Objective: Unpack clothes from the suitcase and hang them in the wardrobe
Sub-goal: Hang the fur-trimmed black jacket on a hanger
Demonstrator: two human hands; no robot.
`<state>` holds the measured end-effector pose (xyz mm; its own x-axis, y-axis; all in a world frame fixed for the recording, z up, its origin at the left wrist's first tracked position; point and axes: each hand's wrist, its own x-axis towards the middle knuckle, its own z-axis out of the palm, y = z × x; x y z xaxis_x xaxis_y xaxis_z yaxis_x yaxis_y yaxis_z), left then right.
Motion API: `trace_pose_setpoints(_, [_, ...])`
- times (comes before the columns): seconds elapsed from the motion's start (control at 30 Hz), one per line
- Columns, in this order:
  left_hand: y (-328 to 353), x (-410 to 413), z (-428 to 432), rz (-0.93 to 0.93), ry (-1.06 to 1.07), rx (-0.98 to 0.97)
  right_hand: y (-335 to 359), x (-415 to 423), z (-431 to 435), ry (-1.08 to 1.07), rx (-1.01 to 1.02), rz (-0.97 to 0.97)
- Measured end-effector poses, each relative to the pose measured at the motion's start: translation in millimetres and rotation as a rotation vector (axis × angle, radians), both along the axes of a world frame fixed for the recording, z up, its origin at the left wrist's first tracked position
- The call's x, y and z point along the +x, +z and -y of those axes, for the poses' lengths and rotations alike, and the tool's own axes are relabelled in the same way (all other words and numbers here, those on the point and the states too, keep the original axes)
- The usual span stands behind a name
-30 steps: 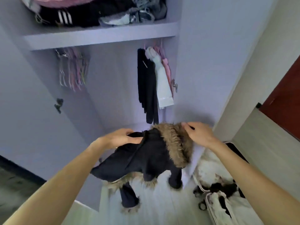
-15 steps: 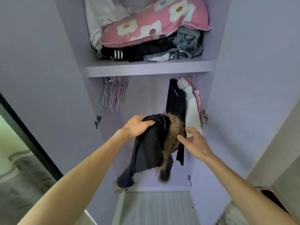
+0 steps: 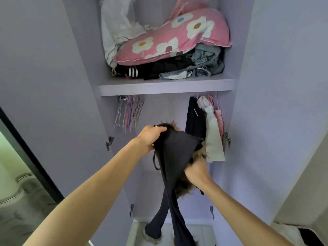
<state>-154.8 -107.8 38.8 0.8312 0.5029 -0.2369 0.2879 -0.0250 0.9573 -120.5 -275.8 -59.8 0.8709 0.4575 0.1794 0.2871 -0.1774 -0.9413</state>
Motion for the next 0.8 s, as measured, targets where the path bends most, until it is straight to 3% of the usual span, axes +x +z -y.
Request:
trace_pose_setpoints(0.1, [-5.4,-6.8,-13.5,-0.026,0.004,0.033,17.3,21.5,-1.2,-0.167,0.02,0.024])
trace_pose_setpoints(0.2, [-7.1,-11.1,-32.3,-0.099,-0.11,0.246,42.2,35.8,0.0,-0.162,0.063,0.142])
trace_pose_setpoints(0.37, [-8.8,-22.4,-44.8,-0.324,-0.157,0.712,81.8,64.0,-7.2,-0.076,-0.241,0.286])
trace_pose_setpoints(0.53, [-5.7,-29.3,-8.8,0.021,-0.308,0.566,110.8,58.9,-23.0,0.041,-0.309,0.319])
trace_pose_setpoints(0.7, [-9.5,-15.9,4.9,0.105,-0.24,0.841,107.5,56.0,-24.7,0.143,-0.357,0.303])
trace_pose_setpoints(0.8, [-8.3,-12.3,-0.5,0.163,-0.164,0.784,102.5,60.4,-12.4,0.169,-0.341,0.35])
